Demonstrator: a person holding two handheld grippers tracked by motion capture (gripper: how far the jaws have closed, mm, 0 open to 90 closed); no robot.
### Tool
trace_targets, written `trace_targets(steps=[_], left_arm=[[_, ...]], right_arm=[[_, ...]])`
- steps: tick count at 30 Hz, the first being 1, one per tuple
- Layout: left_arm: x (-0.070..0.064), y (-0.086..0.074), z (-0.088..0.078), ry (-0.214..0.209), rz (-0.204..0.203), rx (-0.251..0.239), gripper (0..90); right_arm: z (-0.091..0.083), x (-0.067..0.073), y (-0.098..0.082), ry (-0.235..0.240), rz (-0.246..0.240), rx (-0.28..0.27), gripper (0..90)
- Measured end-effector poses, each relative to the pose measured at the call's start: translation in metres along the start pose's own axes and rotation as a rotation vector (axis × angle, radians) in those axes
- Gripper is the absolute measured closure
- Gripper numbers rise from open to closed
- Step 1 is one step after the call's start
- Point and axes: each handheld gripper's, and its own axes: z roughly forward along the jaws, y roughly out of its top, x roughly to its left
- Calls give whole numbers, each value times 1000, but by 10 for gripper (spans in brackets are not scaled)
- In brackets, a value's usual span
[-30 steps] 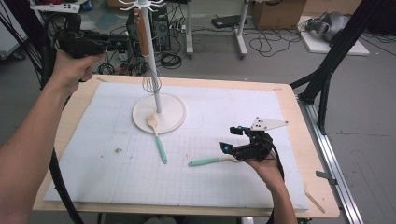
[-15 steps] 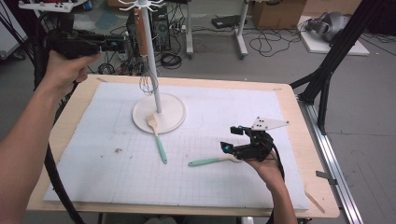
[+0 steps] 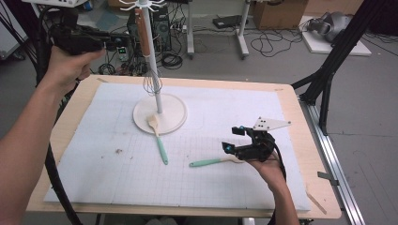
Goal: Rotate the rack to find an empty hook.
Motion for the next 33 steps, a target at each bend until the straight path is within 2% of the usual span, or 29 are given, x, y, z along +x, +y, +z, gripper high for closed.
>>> trace_targets(steps=[8,26,33], left_arm=[[-6,11,7,4,3,-20,849],[-13,38,13,29,-15,-51,866],[-13,43,22,34,-41,-62,867]], right_arm=[[-1,-1,0,-1,-7,-1,197],[0,-1,-2,6,-5,1,197],[1,-1,-2,6,-10,2,197]])
